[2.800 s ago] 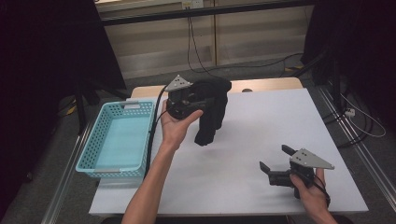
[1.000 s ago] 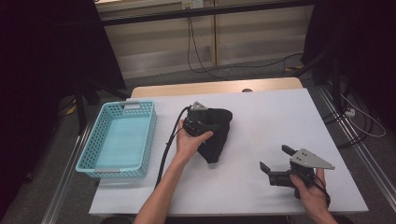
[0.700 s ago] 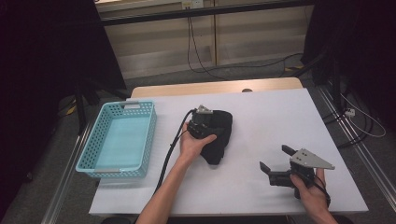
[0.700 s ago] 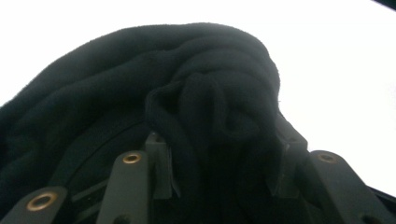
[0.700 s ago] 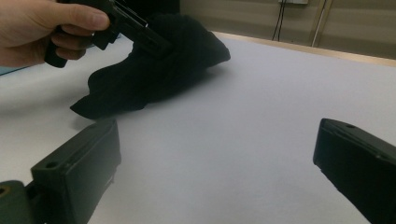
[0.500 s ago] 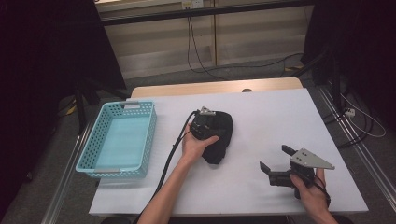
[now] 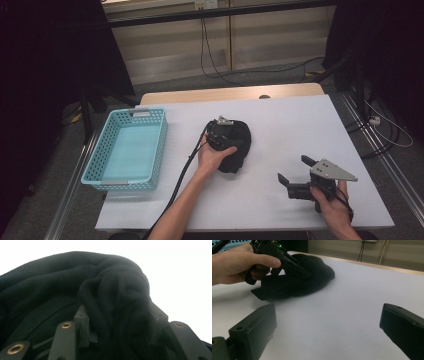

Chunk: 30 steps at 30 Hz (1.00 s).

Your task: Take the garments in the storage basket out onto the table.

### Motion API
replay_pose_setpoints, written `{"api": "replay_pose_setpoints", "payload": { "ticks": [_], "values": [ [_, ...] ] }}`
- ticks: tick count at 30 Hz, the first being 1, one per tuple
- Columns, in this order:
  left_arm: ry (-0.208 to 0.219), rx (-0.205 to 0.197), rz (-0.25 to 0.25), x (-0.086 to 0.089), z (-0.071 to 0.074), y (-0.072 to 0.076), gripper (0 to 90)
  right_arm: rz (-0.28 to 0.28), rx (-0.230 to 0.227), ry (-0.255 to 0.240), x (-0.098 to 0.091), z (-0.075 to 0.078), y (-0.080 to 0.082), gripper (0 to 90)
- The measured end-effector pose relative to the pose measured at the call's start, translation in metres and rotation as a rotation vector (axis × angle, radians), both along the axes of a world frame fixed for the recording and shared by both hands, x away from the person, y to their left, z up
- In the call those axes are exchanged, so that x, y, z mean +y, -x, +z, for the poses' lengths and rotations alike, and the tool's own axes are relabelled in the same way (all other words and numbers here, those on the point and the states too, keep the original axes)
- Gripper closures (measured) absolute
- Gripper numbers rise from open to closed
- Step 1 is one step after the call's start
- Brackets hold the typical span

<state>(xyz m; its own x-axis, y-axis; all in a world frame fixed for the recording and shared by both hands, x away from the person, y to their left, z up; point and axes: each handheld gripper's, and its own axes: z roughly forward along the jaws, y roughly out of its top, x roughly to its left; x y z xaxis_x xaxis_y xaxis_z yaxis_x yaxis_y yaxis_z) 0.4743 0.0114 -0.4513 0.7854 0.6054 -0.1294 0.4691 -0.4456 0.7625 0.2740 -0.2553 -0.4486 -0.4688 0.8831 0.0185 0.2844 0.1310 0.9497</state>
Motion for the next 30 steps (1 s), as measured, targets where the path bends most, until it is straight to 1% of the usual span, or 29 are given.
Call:
{"api": "replay_pose_setpoints", "payload": {
  "ticks": [4,5,6,9,11,12,13,14,15,16,18,19,20,21,23,25,27,28,29,30],
  "values": [
    [-0.008,-0.007,-0.001,-0.002,-0.001,-0.001,46.8,-0.001,0.003,-0.007,0.0,0.0,0.0,0.9],
    [-0.003,-0.006,-0.005,-0.002,-0.002,-0.002,45.8,0.0,0.003,-0.01,-0.001,-0.001,0.0,0.9],
    [-0.006,-0.012,-0.008,-0.003,-0.002,-0.003,45.8,0.0,0.003,-0.01,-0.001,-0.001,0.0,0.9],
    [0.004,-0.01,-0.005,-0.004,-0.003,-0.004,44.7,0.002,0.008,-0.012,-0.001,-0.001,0.0,0.9],
    [0.011,-0.009,-0.015,-0.004,-0.003,-0.005,39.9,0.002,0.01,-0.014,-0.002,-0.002,-0.001,0.9],
    [0.021,-0.008,-0.03,-0.004,-0.003,-0.005,39.9,0.002,0.01,-0.014,-0.002,-0.002,-0.001,0.9],
    [0.031,-0.004,-0.052,-0.004,-0.004,-0.005,32.0,0.002,0.008,-0.015,-0.002,-0.001,-0.001,0.9],
    [0.031,-0.004,-0.052,-0.004,-0.004,-0.005,29.6,0.002,0.008,-0.015,-0.002,-0.001,-0.001,0.9],
    [0.034,0.0,-0.065,-0.004,-0.004,-0.005,29.6,0.002,0.008,-0.019,-0.002,-0.001,-0.001,0.9],
    [0.038,0.005,-0.074,-0.004,-0.004,-0.005,22.6,0.002,0.007,-0.018,-0.002,-0.001,-0.001,0.9],
    [0.038,0.011,-0.085,-0.004,-0.004,-0.004,19.6,0.001,0.006,-0.016,-0.003,-0.001,-0.001,0.9],
    [0.033,0.002,-0.092,-0.004,-0.003,-0.004,19.3,0.0,0.004,-0.015,-0.003,-0.001,-0.001,0.9],
    [0.032,-0.004,-0.085,-0.003,-0.002,-0.003,18.9,0.0,0.003,-0.016,-0.003,-0.001,-0.001,1.0],
    [0.044,0.0,-0.085,-0.003,-0.002,-0.003,18.9,0.0,0.003,-0.016,-0.003,-0.001,-0.001,1.0],
    [0.058,0.006,-0.078,-0.001,-0.001,-0.003,15.3,0.005,0.004,-0.018,-0.004,-0.001,-0.001,1.0],
    [0.067,0.004,-0.075,-0.001,-0.001,-0.003,11.0,0.006,0.006,-0.021,-0.003,-0.001,-0.001,1.0],
    [0.055,-0.016,-0.071,0.0,0.002,-0.001,7.9,0.007,0.003,-0.016,-0.003,-0.001,-0.002,1.1],
    [0.047,-0.026,-0.063,0.001,0.004,0.001,7.9,0.007,0.003,-0.016,-0.003,-0.001,-0.002,1.1],
    [0.051,-0.028,-0.049,0.002,0.006,0.002,6.8,0.007,0.003,-0.017,-0.003,-0.001,-0.002,1.1],
    [0.045,-0.044,-0.043,0.003,0.009,0.004,5.0,0.007,0.003,-0.014,-0.003,-0.001,-0.002,1.1]
  ]
}}
